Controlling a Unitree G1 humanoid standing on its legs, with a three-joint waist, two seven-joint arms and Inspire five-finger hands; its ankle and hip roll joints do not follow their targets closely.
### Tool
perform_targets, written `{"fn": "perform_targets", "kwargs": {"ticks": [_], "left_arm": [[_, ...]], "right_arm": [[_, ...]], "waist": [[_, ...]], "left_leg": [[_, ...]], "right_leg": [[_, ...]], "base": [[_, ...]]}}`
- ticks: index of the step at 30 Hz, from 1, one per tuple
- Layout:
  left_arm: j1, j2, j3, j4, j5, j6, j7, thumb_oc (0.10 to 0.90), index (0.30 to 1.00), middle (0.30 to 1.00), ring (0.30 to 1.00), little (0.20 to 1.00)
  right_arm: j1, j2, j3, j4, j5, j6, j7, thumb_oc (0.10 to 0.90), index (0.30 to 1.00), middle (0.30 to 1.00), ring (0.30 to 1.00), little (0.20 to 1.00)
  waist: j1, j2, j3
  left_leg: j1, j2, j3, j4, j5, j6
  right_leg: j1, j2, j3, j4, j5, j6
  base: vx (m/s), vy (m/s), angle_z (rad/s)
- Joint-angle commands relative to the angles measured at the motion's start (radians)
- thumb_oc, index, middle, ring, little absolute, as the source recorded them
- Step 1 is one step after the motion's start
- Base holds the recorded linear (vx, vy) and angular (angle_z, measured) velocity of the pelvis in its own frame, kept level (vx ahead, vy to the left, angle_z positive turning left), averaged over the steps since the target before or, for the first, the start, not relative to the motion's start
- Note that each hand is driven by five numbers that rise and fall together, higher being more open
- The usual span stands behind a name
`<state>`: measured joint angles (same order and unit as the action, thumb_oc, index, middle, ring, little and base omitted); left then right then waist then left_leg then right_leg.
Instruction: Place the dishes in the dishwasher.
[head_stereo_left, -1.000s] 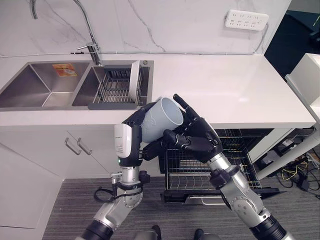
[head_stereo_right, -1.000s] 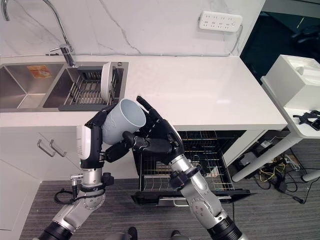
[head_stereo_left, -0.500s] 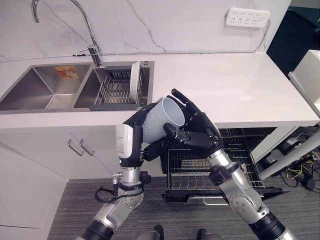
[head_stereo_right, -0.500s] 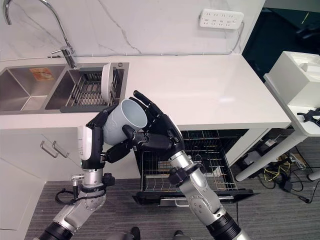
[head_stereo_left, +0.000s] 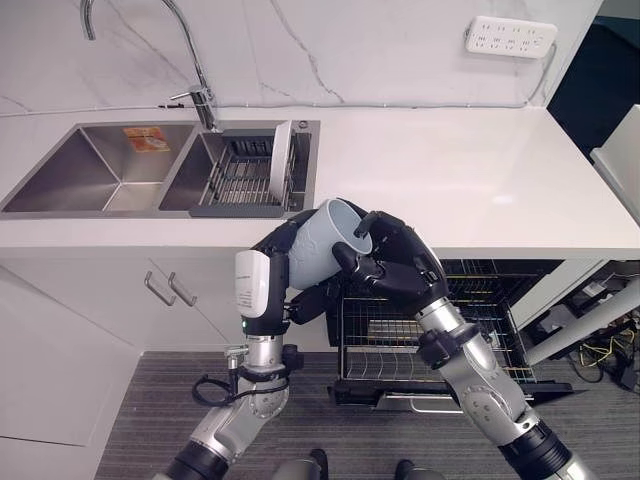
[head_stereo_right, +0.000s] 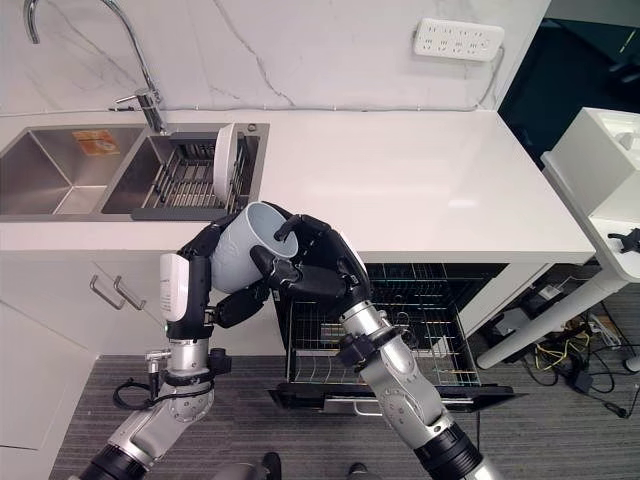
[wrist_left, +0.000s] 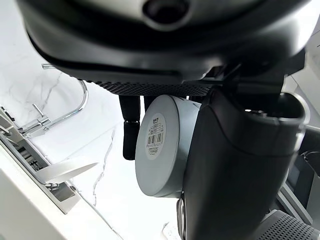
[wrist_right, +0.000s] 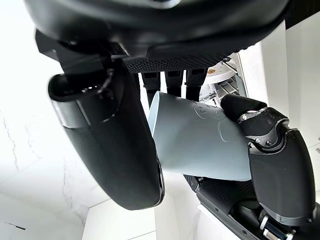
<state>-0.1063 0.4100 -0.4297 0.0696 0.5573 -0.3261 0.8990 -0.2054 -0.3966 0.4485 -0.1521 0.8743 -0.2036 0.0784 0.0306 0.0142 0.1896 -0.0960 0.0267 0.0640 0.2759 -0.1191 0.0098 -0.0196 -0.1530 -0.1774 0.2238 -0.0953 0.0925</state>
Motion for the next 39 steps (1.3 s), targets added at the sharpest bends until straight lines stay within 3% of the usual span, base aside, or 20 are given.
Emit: {"fn": "perform_targets", "kwargs": {"ticks": [1, 5, 7, 13, 20, 31, 32, 36, 39], "left_arm": [[-0.141, 0.026, -0.031, -0.088, 0.015, -0.024, -0.038, 0.8, 0.9, 0.9, 0.9, 0.9], [-0.138, 0.026, -0.029, -0.112, -0.008, -0.003, -0.07, 0.8, 0.9, 0.9, 0.9, 0.9], [-0.133, 0.032, -0.012, -0.16, -0.021, 0.054, -0.084, 0.8, 0.9, 0.9, 0.9, 0.9], [-0.11, 0.042, 0.026, -0.136, -0.008, 0.108, -0.015, 0.8, 0.9, 0.9, 0.9, 0.9], [-0.1, 0.028, 0.031, -0.074, 0.02, 0.106, 0.074, 0.8, 0.9, 0.9, 0.9, 0.9], [-0.09, 0.019, 0.039, -0.049, 0.035, 0.102, 0.1, 0.8, 0.9, 0.9, 0.9, 0.9], [-0.088, 0.02, 0.041, -0.048, 0.03, 0.093, 0.095, 0.8, 0.9, 0.9, 0.9, 0.9], [-0.082, 0.018, 0.041, -0.059, -0.087, -0.065, -0.076, 0.8, 0.9, 0.9, 0.9, 0.9], [-0.067, 0.018, 0.034, -0.064, -0.174, -0.112, -0.223, 0.8, 0.9, 0.9, 0.9, 0.9]], "right_arm": [[-0.118, 0.07, 0.019, -0.076, 0.01, -0.069, 0.039, 0.4, 0.3, 0.3, 0.3, 0.3], [-0.11, 0.07, 0.0, -0.086, -0.003, -0.096, -0.003, 0.4, 0.3, 0.3, 0.3, 0.3], [-0.096, 0.072, -0.029, -0.092, -0.051, -0.144, -0.069, 0.4, 0.3, 0.3, 0.3, 0.3], [-0.05, 0.057, -0.119, -0.083, -0.072, -0.237, -0.169, 0.4, 0.3, 0.3, 0.3, 0.3], [0.006, 0.044, -0.206, -0.069, -0.044, -0.3, -0.167, 0.4, 0.3, 0.3, 0.3, 0.3], [0.025, 0.044, -0.263, -0.052, -0.051, -0.37, -0.204, 0.4, 0.3, 0.3, 0.3, 0.3], [0.028, 0.043, -0.27, -0.053, -0.055, -0.373, -0.207, 0.4, 0.3, 0.3, 0.3, 0.3], [0.058, 0.03, -0.311, -0.059, -0.086, -0.357, -0.215, 0.4, 0.3, 0.3, 0.3, 0.3], [0.075, 0.023, -0.339, -0.052, -0.094, -0.337, -0.202, 0.4, 0.3, 0.3, 0.3, 0.3]], "waist": [[-0.003, -0.019, -0.045], [-0.006, -0.017, -0.043], [-0.007, -0.011, -0.041], [-0.026, -0.008, -0.04], [-0.049, -0.011, -0.036], [-0.061, -0.011, -0.036], [-0.063, -0.01, -0.036], [-0.079, -0.011, -0.037], [-0.089, -0.011, -0.037]], "left_leg": [[0.038, 0.006, -0.065, 0.024, -0.132, -0.023], [0.036, 0.013, -0.056, 0.024, -0.13, -0.025], [0.034, 0.015, -0.056, 0.024, -0.127, -0.026], [0.037, 0.021, -0.04, 0.024, -0.129, -0.028], [0.044, 0.027, -0.02, 0.024, -0.135, -0.026], [0.048, 0.033, -0.002, 0.024, -0.137, -0.026], [0.048, 0.033, -0.001, 0.024, -0.138, -0.026], [0.049, 0.039, 0.013, 0.024, -0.14, -0.025], [0.05, 0.043, 0.022, 0.024, -0.14, -0.026]], "right_leg": [[0.018, -0.009, 0.02, 0.076, -0.118, 0.041], [0.018, -0.012, 0.014, 0.076, -0.119, 0.041], [0.017, -0.013, 0.009, 0.076, -0.119, 0.04], [0.017, -0.011, 0.016, 0.076, -0.118, 0.041], [0.018, -0.008, 0.023, 0.076, -0.116, 0.041], [0.017, -0.007, 0.028, 0.076, -0.115, 0.041], [0.017, -0.006, 0.028, 0.076, -0.115, 0.042], [0.013, -0.003, 0.035, 0.076, -0.112, 0.044], [0.008, -0.001, 0.04, 0.076, -0.109, 0.046]], "base": [[-0.01, 0.006, 0.04], [-0.01, 0.007, 0.05], [-0.01, 0.019, 0.07], [0.0, 0.008, 0.04], [0.0, 0.0, 0.0], [0.0, -0.001, -0.01], [0.0, 0.0, 0.0], [0.0, -0.006, -0.03], [0.0, -0.006, -0.11]]}}
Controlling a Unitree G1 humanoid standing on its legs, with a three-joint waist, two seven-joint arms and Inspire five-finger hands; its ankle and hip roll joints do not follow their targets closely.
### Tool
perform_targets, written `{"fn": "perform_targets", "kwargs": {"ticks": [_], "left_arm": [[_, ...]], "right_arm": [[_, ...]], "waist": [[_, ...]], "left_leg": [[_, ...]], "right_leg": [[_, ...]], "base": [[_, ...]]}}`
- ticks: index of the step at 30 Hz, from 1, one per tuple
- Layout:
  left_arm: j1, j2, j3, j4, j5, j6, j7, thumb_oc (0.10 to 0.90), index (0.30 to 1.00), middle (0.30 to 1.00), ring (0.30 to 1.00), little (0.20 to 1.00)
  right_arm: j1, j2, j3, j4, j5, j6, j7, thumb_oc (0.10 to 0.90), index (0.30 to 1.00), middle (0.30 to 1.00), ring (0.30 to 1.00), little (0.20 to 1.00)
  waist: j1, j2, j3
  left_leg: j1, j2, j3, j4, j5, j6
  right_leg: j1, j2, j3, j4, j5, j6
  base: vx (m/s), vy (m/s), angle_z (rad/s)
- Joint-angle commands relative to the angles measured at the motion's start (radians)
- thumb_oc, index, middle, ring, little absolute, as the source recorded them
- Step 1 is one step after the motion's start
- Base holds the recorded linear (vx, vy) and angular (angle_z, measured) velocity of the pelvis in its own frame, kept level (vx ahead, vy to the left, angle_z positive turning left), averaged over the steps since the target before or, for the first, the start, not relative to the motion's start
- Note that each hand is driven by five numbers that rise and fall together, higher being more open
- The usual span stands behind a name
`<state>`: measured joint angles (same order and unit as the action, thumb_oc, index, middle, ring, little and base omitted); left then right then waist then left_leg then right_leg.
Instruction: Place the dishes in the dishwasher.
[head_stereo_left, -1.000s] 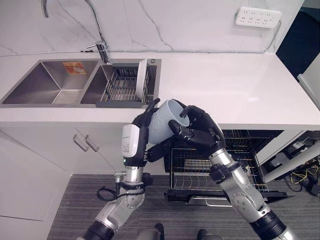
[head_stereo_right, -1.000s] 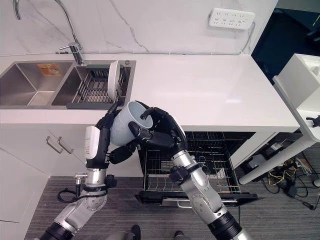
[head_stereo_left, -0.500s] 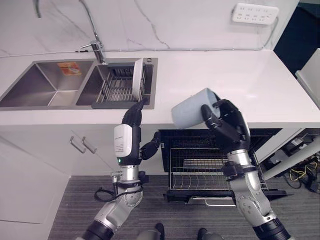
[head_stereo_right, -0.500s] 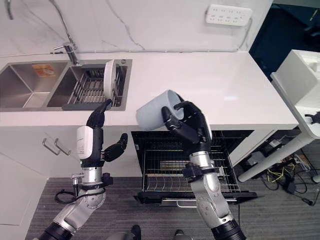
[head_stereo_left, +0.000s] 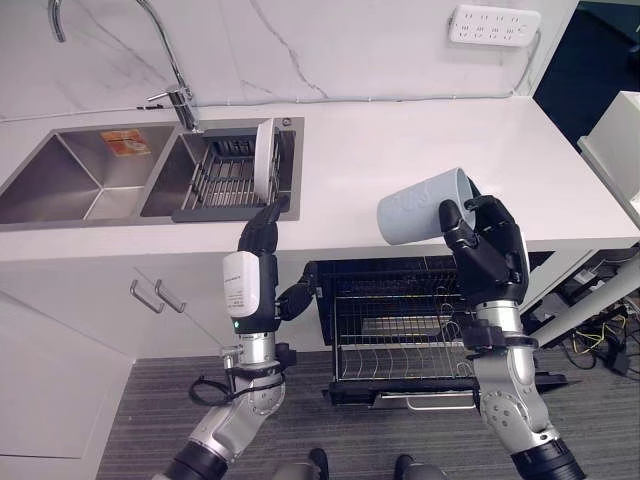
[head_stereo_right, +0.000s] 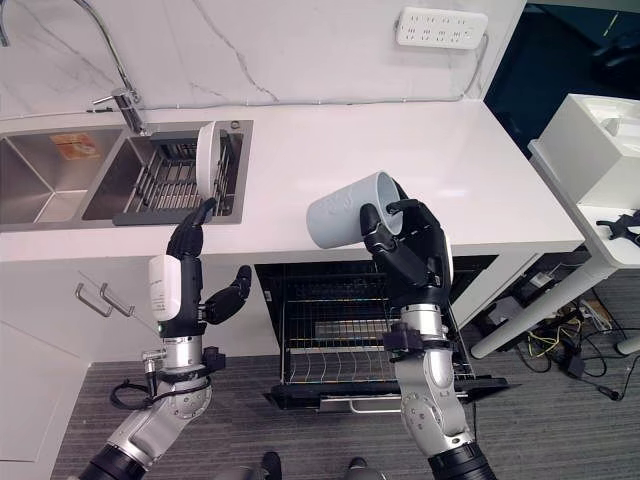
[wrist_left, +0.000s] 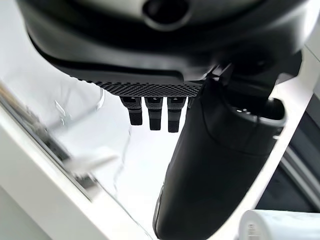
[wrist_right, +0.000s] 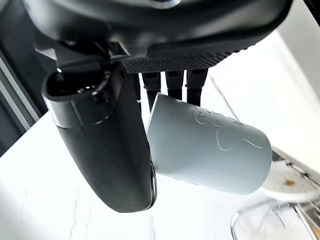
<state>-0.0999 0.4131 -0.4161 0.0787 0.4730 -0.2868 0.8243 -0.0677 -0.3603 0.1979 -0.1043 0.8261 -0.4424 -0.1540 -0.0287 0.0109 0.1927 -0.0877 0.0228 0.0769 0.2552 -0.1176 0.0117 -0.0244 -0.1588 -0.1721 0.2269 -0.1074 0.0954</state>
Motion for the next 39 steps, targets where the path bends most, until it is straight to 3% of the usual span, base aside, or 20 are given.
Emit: {"fn": "perform_targets", "kwargs": {"ticks": [1, 2, 3, 7, 8, 9, 10, 12, 15, 18, 21, 23, 26, 27, 39], "left_arm": [[-0.068, 0.017, 0.018, -0.073, -0.118, -0.162, -0.196, 0.8, 0.9, 0.9, 0.9, 0.9], [-0.058, 0.021, 0.014, -0.074, -0.171, -0.158, -0.261, 0.8, 0.9, 0.9, 0.9, 0.9], [-0.04, 0.029, 0.006, -0.067, -0.301, -0.132, -0.404, 0.8, 0.9, 0.9, 0.9, 0.9], [0.001, 0.018, -0.004, -0.053, -0.528, -0.092, -0.635, 0.8, 0.9, 0.9, 0.9, 0.9], [0.021, 0.018, -0.012, -0.057, -0.57, -0.094, -0.727, 0.8, 0.9, 0.9, 0.9, 0.9], [0.057, 0.023, -0.026, -0.092, -0.676, -0.057, -0.908, 0.8, 0.9, 0.9, 0.9, 0.9], [0.073, 0.031, -0.045, -0.113, -0.728, -0.018, -0.986, 0.8, 0.9, 0.9, 0.9, 0.9], [0.089, 0.039, -0.056, -0.131, -0.757, 0.03, -1.046, 0.8, 0.9, 0.9, 0.9, 0.9], [0.093, 0.059, -0.092, -0.102, -0.758, 0.165, -1.16, 0.8, 0.9, 0.9, 0.9, 0.9], [0.089, 0.104, -0.113, -0.051, -0.642, 0.225, -1.16, 0.8, 0.9, 0.9, 0.9, 0.9], [0.071, 0.177, -0.097, -0.022, -0.476, 0.155, -1.165, 0.8, 0.9, 0.9, 0.9, 0.9], [0.051, 0.212, -0.086, -0.025, -0.39, 0.117, -1.114, 0.8, 0.9, 0.9, 0.9, 0.9], [-0.008, 0.24, -0.105, -0.015, -0.329, 0.115, -1.105, 0.8, 0.9, 0.9, 0.9, 0.9], [-0.054, 0.257, -0.124, -0.014, -0.276, 0.085, -1.091, 0.8, 0.9, 0.9, 0.9, 0.9], [-0.085, 0.298, -0.144, -0.041, -0.23, 0.067, -1.115, 0.8, 0.9, 0.9, 0.9, 0.9]], "right_arm": [[-0.055, -0.016, -0.099, -0.097, -0.053, -0.09, 0.035, 0.4, 0.3, 0.3, 0.3, 0.3], [-0.046, -0.023, -0.115, -0.09, -0.058, -0.083, 0.043, 0.4, 0.3, 0.3, 0.3, 0.3], [-0.032, -0.037, -0.144, -0.076, -0.061, -0.065, 0.058, 0.4, 0.3, 0.3, 0.3, 0.3], [-0.016, -0.059, -0.197, -0.06, -0.073, -0.03, 0.072, 0.4, 0.3, 0.3, 0.3, 0.3], [-0.011, -0.068, -0.22, -0.055, -0.073, -0.013, 0.073, 0.4, 0.3, 0.3, 0.3, 0.3], [0.0, -0.084, -0.267, -0.041, -0.058, 0.013, 0.074, 0.4, 0.3, 0.3, 0.3, 0.3], [0.005, -0.092, -0.288, -0.025, -0.046, 0.023, 0.075, 0.4, 0.3, 0.3, 0.3, 0.3], [0.017, -0.1, -0.308, -0.011, -0.037, 0.037, 0.082, 0.4, 0.3, 0.3, 0.3, 0.3], [0.02, -0.115, -0.322, 0.045, -0.042, 0.087, 0.104, 0.4, 0.3, 0.3, 0.3, 0.3], [0.012, -0.144, -0.314, 0.103, -0.079, 0.142, 0.138, 0.4, 0.3, 0.3, 0.3, 0.3], [0.011, -0.182, -0.306, 0.168, -0.166, 0.201, 0.207, 0.4, 0.3, 0.3, 0.3, 0.3], [0.006, -0.204, -0.29, 0.24, -0.145, 0.259, 0.241, 0.4, 0.3, 0.3, 0.3, 0.3], [-0.024, -0.226, -0.267, 0.322, -0.164, 0.256, 0.267, 0.4, 0.3, 0.3, 0.3, 0.3], [-0.074, -0.248, -0.248, 0.38, -0.19, 0.271, 0.265, 0.4, 0.3, 0.3, 0.3, 0.3], [-0.208, -0.328, -0.181, 0.528, -0.355, 0.36, 0.275, 0.4, 0.3, 0.3, 0.3, 0.3]], "waist": [[-0.033, -0.007, -0.041], [-0.038, -0.007, -0.04], [-0.046, -0.007, -0.039], [-0.055, -0.006, -0.036], [-0.058, -0.005, -0.035], [-0.065, -0.003, -0.03], [-0.072, 0.001, -0.026], [-0.079, 0.006, -0.021], [-0.092, 0.013, -0.015], [-0.097, 0.021, -0.01], [-0.093, 0.023, -0.003], [-0.086, 0.022, 0.003], [-0.073, 0.024, 0.026], [-0.057, 0.026, 0.044], [-0.008, 0.017, 0.055]], "left_leg": [[0.041, 0.049, 0.012, 0.045, -0.141, -0.028], [0.041, 0.051, 0.017, 0.045, -0.14, -0.029], [0.04, 0.055, 0.024, 0.045, -0.139, -0.029], [0.038, 0.059, 0.029, 0.045, -0.137, -0.029], [0.037, 0.061, 0.032, 0.045, -0.136, -0.03], [0.031, 0.063, 0.035, 0.045, -0.133, -0.03], [0.028, 0.065, 0.037, 0.045, -0.131, -0.031], [0.025, 0.066, 0.041, 0.045, -0.13, -0.032], [0.021, 0.07, 0.048, 0.045, -0.126, -0.033], [0.019, 0.074, 0.049, 0.045, -0.118, -0.035], [0.019, 0.078, 0.042, 0.045, -0.11, -0.038], [0.023, 0.083, 0.04, 0.045, -0.103, -0.039], [0.019, 0.085, 0.022, 0.045, -0.085, -0.039], [0.012, 0.078, 0.009, 0.045, -0.078, -0.041], [0.0, 0.06, -0.011, 0.045, -0.075, -0.038]], "right_leg": [[0.011, 0.006, 0.037, 0.073, -0.097, 0.044], [0.009, 0.006, 0.039, 0.073, -0.096, 0.046], [0.005, 0.006, 0.041, 0.073, -0.094, 0.048], [-0.002, 0.006, 0.041, 0.073, -0.091, 0.05], [-0.005, 0.006, 0.041, 0.073, -0.089, 0.051], [-0.016, 0.006, 0.044, 0.073, -0.084, 0.054], [-0.021, 0.005, 0.046, 0.073, -0.082, 0.055], [-0.026, 0.005, 0.048, 0.073, -0.08, 0.057], [-0.032, 0.002, 0.049, 0.073, -0.077, 0.058], [-0.035, 0.002, 0.051, 0.073, -0.077, 0.055], [-0.033, 0.003, 0.05, 0.073, -0.08, 0.05], [-0.02, 0.006, 0.035, 0.073, -0.083, 0.043], [-0.008, 0.018, 0.016, 0.073, -0.084, 0.026], [-0.006, 0.019, 0.001, 0.073, -0.084, 0.021], [0.0, 0.016, -0.024, 0.073, -0.085, 0.022]], "base": [[0.0, -0.008, -0.06], [-0.01, -0.009, -0.05], [-0.01, -0.009, -0.06], [-0.01, -0.009, -0.13], [-0.03, -0.026, -0.17], [-0.04, -0.02, -0.14], [-0.04, -0.012, -0.05], [-0.02, 0.0, -0.15], [0.01, -0.009, -0.12], [0.04, -0.013, -0.03], [0.08, -0.029, -0.01], [0.1, -0.041, 0.01], [0.04, -0.052, 0.11], [-0.01, -0.056, 0.17], [0.02, -0.02, 0.1]]}}
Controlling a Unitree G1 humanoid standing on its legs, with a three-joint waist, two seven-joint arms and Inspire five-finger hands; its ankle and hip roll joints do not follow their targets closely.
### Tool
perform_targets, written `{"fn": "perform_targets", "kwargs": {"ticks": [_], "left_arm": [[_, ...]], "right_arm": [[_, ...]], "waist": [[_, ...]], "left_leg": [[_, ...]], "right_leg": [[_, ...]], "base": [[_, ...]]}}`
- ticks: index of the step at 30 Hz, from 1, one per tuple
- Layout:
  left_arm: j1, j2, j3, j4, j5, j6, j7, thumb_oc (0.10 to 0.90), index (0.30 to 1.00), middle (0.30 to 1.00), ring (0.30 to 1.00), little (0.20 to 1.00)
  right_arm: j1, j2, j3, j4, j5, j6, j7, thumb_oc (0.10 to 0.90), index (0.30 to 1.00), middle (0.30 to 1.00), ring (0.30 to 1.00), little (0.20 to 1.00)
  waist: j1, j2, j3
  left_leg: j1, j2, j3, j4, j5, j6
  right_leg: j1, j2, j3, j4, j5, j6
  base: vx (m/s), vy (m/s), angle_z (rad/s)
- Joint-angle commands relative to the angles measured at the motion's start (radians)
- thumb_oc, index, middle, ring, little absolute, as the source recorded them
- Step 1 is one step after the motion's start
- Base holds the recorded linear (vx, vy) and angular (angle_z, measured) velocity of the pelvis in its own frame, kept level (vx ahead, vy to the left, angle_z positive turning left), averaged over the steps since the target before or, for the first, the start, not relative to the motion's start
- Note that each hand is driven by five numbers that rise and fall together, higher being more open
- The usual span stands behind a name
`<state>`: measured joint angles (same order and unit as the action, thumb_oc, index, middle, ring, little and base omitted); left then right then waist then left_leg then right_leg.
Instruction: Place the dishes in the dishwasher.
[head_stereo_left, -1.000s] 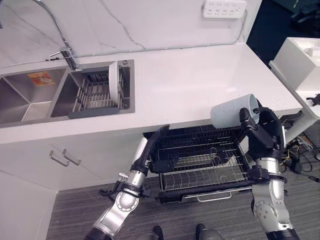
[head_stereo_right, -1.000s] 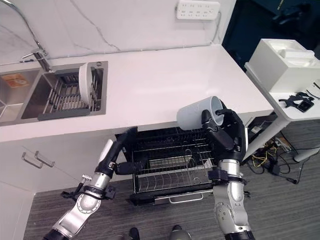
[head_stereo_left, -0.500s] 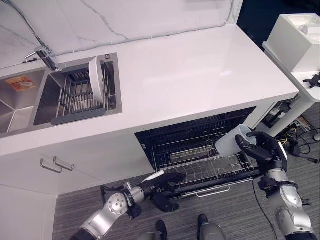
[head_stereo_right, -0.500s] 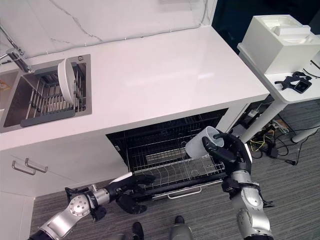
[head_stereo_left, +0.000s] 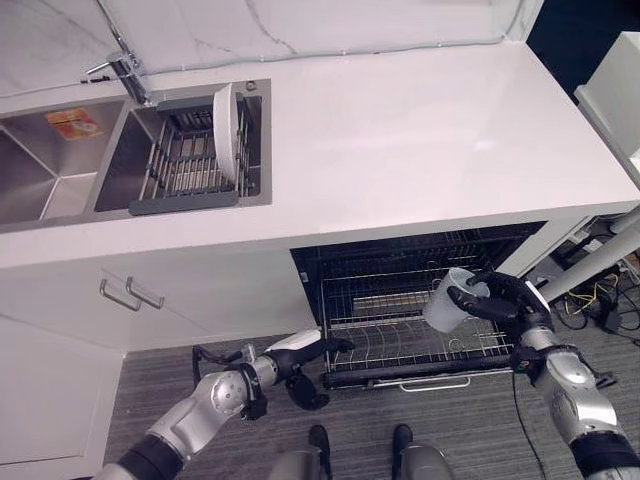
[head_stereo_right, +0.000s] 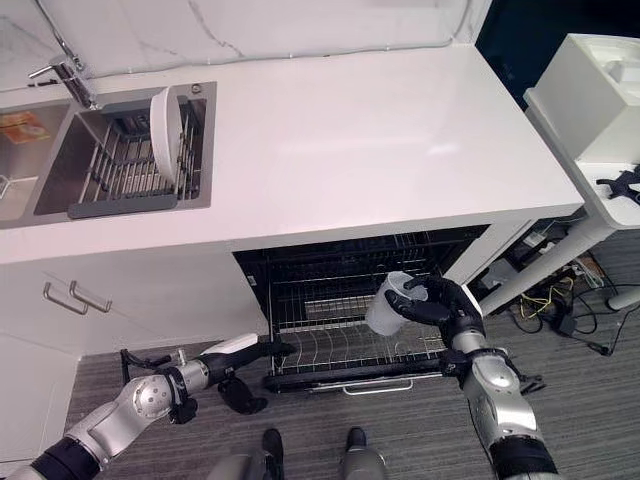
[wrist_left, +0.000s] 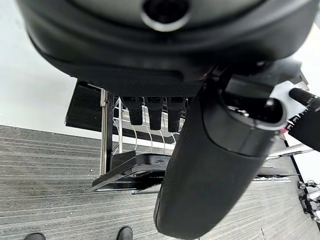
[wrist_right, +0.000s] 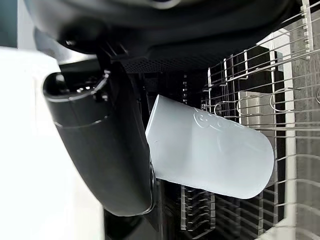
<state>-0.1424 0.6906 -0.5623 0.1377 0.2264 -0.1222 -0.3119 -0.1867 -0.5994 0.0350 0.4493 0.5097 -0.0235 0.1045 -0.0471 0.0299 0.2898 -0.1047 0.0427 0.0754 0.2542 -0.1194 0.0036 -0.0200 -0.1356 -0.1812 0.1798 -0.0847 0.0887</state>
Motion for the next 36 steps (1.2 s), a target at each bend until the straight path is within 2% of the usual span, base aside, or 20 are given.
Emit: {"fn": "perform_targets", "kwargs": {"ticks": [1, 5, 13, 22, 26, 31, 36], "left_arm": [[-0.041, 0.025, 0.005, -0.105, 0.012, -0.098, 0.012, 0.8, 0.9, 0.9, 0.9, 0.9], [-0.04, 0.041, 0.011, -0.124, -0.006, -0.096, -0.01, 0.8, 0.9, 0.9, 0.9, 0.9], [-0.098, 0.089, -0.006, -0.143, -0.033, -0.102, -0.005, 0.8, 0.9, 0.9, 0.9, 0.9], [-0.128, 0.101, -0.023, -0.149, -0.019, -0.117, 0.028, 0.8, 0.9, 0.9, 0.9, 0.9], [-0.148, 0.107, -0.028, -0.15, -0.016, -0.121, 0.046, 0.8, 0.9, 0.9, 0.9, 0.9], [-0.179, 0.115, -0.043, -0.146, 0.005, -0.138, 0.06, 0.8, 0.9, 0.9, 0.9, 0.9], [-0.2, 0.108, -0.057, -0.145, 0.0, -0.141, 0.079, 0.8, 0.9, 0.9, 0.9, 0.9]], "right_arm": [[-0.099, -0.091, -0.012, -0.013, -0.048, -0.056, 0.013, 0.4, 0.3, 0.3, 0.3, 0.3], [-0.14, -0.106, 0.004, 0.045, -0.075, -0.051, -0.004, 0.4, 0.3, 0.3, 0.3, 0.3], [-0.3, -0.178, 0.033, 0.23, -0.185, -0.025, 0.007, 0.4, 0.3, 0.3, 0.3, 0.3], [-0.373, -0.217, 0.045, 0.382, -0.191, -0.032, -0.014, 0.4, 0.3, 0.3, 0.3, 0.3], [-0.393, -0.229, 0.031, 0.422, -0.198, -0.012, -0.01, 0.4, 0.3, 0.3, 0.3, 0.3], [-0.391, -0.21, 0.019, 0.475, -0.125, 0.027, -0.028, 0.4, 0.3, 0.3, 0.3, 0.3], [-0.399, -0.205, 0.021, 0.534, -0.179, 0.018, -0.021, 0.4, 0.3, 0.3, 0.3, 0.3]], "waist": [[0.015, -0.002, -0.039], [0.03, -0.004, -0.03], [0.05, 0.016, 0.015], [0.054, 0.03, 0.044], [0.049, 0.038, 0.056], [0.046, 0.043, 0.074], [0.044, 0.055, 0.091]], "left_leg": [[0.016, 0.041, -0.01, 0.046, -0.073, -0.029], [0.011, 0.038, -0.014, 0.046, -0.071, -0.027], [-0.017, 0.028, -0.026, 0.046, -0.051, -0.029], [-0.026, 0.024, -0.028, 0.046, -0.045, -0.029], [-0.031, 0.021, -0.026, 0.046, -0.046, -0.029], [-0.036, 0.02, -0.024, 0.046, -0.045, -0.027], [-0.043, 0.017, -0.024, 0.046, -0.042, -0.027]], "right_leg": [[-0.003, -0.007, -0.016, 0.12, -0.107, 0.028], [-0.002, -0.003, -0.016, 0.12, -0.108, 0.027], [-0.02, -0.003, -0.014, 0.12, -0.099, 0.022], [-0.03, -0.004, -0.007, 0.12, -0.09, 0.021], [-0.036, -0.006, -0.005, 0.12, -0.089, 0.021], [-0.044, -0.009, -0.002, 0.12, -0.084, 0.021], [-0.05, -0.011, -0.005, 0.12, -0.081, 0.018]], "base": [[0.02, -0.04, 0.06], [0.02, -0.036, 0.03], [-0.05, 0.0, 0.09], [-0.02, 0.005, -0.01], [-0.03, 0.017, 0.0], [-0.02, 0.001, 0.0], [-0.02, 0.003, 0.0]]}}
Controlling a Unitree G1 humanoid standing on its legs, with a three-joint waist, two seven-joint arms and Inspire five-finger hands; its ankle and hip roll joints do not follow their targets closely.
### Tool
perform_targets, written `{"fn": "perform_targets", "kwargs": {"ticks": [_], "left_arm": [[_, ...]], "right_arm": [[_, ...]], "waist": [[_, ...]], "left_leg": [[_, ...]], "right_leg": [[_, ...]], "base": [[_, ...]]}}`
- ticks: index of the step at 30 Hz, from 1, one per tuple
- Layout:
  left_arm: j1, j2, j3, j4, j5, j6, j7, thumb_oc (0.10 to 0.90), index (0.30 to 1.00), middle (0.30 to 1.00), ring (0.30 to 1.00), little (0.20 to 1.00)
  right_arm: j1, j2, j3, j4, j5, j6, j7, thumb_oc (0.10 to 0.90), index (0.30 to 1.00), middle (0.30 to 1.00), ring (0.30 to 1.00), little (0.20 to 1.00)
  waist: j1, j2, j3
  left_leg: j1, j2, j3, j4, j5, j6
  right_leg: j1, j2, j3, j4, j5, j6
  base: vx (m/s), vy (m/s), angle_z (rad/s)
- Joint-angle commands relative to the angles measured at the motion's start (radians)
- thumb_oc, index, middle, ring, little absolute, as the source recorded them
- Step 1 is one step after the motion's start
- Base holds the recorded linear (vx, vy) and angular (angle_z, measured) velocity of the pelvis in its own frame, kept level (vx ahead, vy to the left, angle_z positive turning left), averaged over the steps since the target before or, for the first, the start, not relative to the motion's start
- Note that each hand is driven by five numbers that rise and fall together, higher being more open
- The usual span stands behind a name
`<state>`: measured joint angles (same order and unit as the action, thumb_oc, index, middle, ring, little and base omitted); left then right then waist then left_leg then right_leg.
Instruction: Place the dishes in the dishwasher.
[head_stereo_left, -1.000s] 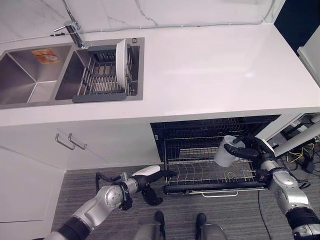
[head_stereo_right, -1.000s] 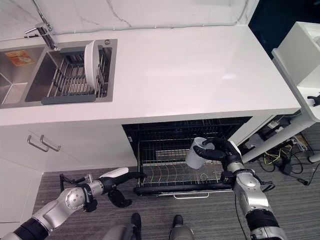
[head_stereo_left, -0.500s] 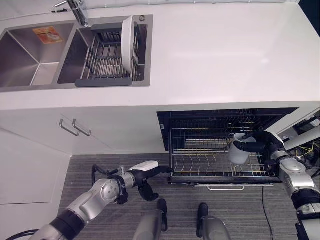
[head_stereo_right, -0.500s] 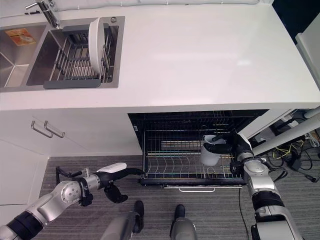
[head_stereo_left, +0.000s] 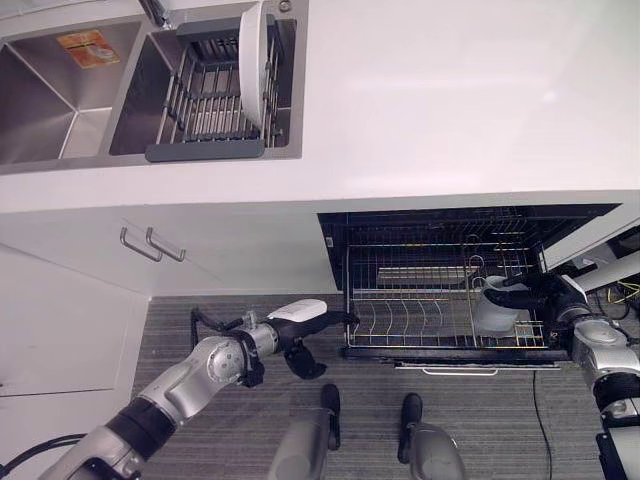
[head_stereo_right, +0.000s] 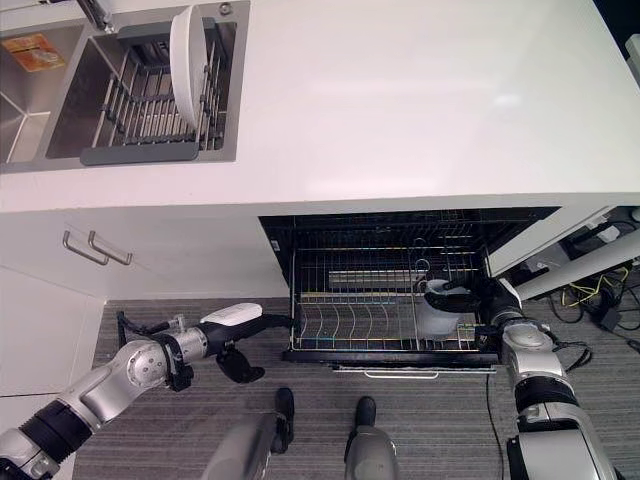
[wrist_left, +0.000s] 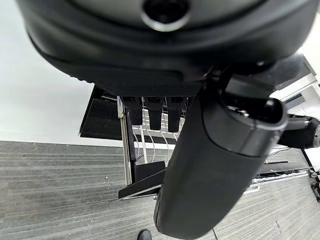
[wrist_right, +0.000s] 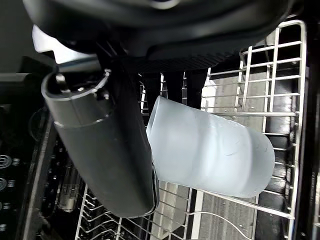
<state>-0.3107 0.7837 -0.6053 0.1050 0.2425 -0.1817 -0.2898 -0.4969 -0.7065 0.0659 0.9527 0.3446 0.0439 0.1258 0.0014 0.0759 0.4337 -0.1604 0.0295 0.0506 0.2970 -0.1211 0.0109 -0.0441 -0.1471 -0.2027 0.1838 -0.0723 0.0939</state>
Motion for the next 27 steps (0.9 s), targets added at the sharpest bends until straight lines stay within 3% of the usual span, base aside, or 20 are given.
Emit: {"fn": "perform_targets", "kwargs": {"ticks": [1, 2, 3, 4, 5, 9, 12, 13, 18, 27], "left_arm": [[-0.034, 0.013, -0.014, -0.111, -0.016, -0.083, 0.058, 0.8, 0.9, 0.9, 0.9, 0.9], [-0.035, 0.012, -0.015, -0.11, -0.015, -0.083, 0.058, 0.8, 0.9, 0.9, 0.9, 0.9], [-0.041, 0.011, -0.015, -0.106, -0.015, -0.085, 0.06, 0.8, 0.9, 0.9, 0.9, 0.9], [-0.042, 0.009, -0.015, -0.106, -0.015, -0.085, 0.066, 0.8, 0.9, 0.9, 0.9, 0.9], [-0.043, 0.007, -0.015, -0.104, -0.016, -0.084, 0.071, 0.8, 0.9, 0.9, 0.9, 0.9], [-0.051, -0.008, -0.012, -0.095, -0.021, -0.085, 0.09, 0.8, 0.9, 0.9, 0.9, 0.9], [-0.057, -0.018, -0.011, -0.094, -0.016, -0.084, 0.091, 0.8, 0.9, 0.9, 0.9, 0.9], [-0.06, -0.025, -0.017, -0.094, -0.016, -0.076, 0.096, 0.8, 0.9, 0.9, 0.9, 0.9], [-0.059, -0.04, -0.02, -0.087, -0.014, -0.075, 0.116, 0.8, 0.9, 0.9, 0.9, 0.9], [-0.039, -0.057, -0.021, -0.093, -0.002, -0.074, 0.131, 0.8, 0.9, 0.9, 0.9, 0.9]], "right_arm": [[-0.09, -0.097, -0.008, 0.033, -0.017, -0.049, -0.042, 0.4, 0.3, 0.3, 0.3, 0.3], [-0.09, -0.097, -0.008, 0.034, -0.018, -0.048, -0.042, 0.4, 0.3, 0.3, 0.3, 0.3], [-0.093, -0.095, -0.004, 0.041, -0.025, -0.04, -0.036, 0.436, 0.354, 0.354, 0.354, 0.354], [-0.095, -0.092, 0.0, 0.045, -0.026, -0.035, -0.039, 0.734, 0.801, 0.801, 0.801, 0.801], [-0.097, -0.09, 0.003, 0.049, -0.025, -0.035, -0.046, 0.8, 0.9, 0.9, 0.9, 0.9], [-0.105, -0.083, 0.007, 0.054, -0.03, -0.051, -0.094, 0.8, 0.9, 0.9, 0.9, 0.9], [-0.114, -0.084, 0.009, 0.046, -0.063, -0.097, -0.163, 0.8, 0.9, 0.9, 0.9, 0.9], [-0.126, -0.083, 0.006, 0.027, -0.067, -0.147, -0.234, 0.8, 0.9, 0.9, 0.9, 0.9], [-0.14, -0.08, -0.007, -0.02, -0.087, -0.207, -0.291, 0.8, 0.9, 0.9, 0.9, 0.9], [-0.127, -0.062, -0.028, -0.085, -0.12, -0.236, -0.37, 0.8, 0.9, 0.9, 0.9, 0.9]], "waist": [[-0.005, 0.01, -0.051], [-0.005, 0.01, -0.051], [-0.005, 0.012, -0.047], [-0.004, 0.012, -0.045], [-0.005, 0.013, -0.043], [-0.007, 0.019, -0.038], [-0.01, 0.023, -0.033], [-0.013, 0.028, -0.029], [-0.019, 0.04, -0.024], [-0.029, 0.061, -0.021]], "left_leg": [[0.011, 0.03, 0.001, 0.003, -0.04, -0.034], [0.011, 0.03, 0.001, 0.003, -0.04, -0.034], [0.008, 0.029, 0.0, 0.003, -0.039, -0.035], [0.007, 0.029, 0.001, 0.003, -0.038, -0.035], [0.006, 0.029, 0.001, 0.003, -0.038, -0.035], [0.001, 0.029, 0.004, 0.003, -0.037, -0.034], [-0.002, 0.029, 0.005, 0.003, -0.037, -0.034], [-0.002, 0.027, 0.004, 0.003, -0.038, -0.034], [-0.005, 0.025, 0.007, 0.003, -0.04, -0.034], [-0.003, 0.02, 0.012, 0.003, -0.045, -0.034]], "right_leg": [[-0.027, 0.0, 0.016, 0.116, -0.094, 0.012], [-0.027, 0.0, 0.016, 0.116, -0.094, 0.012], [-0.031, -0.001, 0.016, 0.116, -0.093, 0.012], [-0.032, -0.002, 0.015, 0.116, -0.092, 0.012], [-0.033, -0.002, 0.015, 0.116, -0.091, 0.012], [-0.039, -0.005, 0.013, 0.116, -0.09, 0.009], [-0.043, -0.005, 0.014, 0.116, -0.089, 0.007], [-0.044, -0.005, 0.015, 0.116, -0.088, 0.006], [-0.05, -0.008, 0.018, 0.116, -0.09, 0.005], [-0.053, -0.012, 0.021, 0.116, -0.095, 0.004]], "base": [[0.0, 0.0, 0.0], [-0.03, -0.006, 0.01], [-0.03, -0.005, 0.01], [-0.03, -0.005, 0.01], [0.0, 0.0, 0.0], [-0.01, 0.004, 0.0], [0.0, 0.0, 0.0], [0.0, 0.0, 0.0], [-0.01, 0.026, 0.0], [0.0, 0.026, -0.05]]}}
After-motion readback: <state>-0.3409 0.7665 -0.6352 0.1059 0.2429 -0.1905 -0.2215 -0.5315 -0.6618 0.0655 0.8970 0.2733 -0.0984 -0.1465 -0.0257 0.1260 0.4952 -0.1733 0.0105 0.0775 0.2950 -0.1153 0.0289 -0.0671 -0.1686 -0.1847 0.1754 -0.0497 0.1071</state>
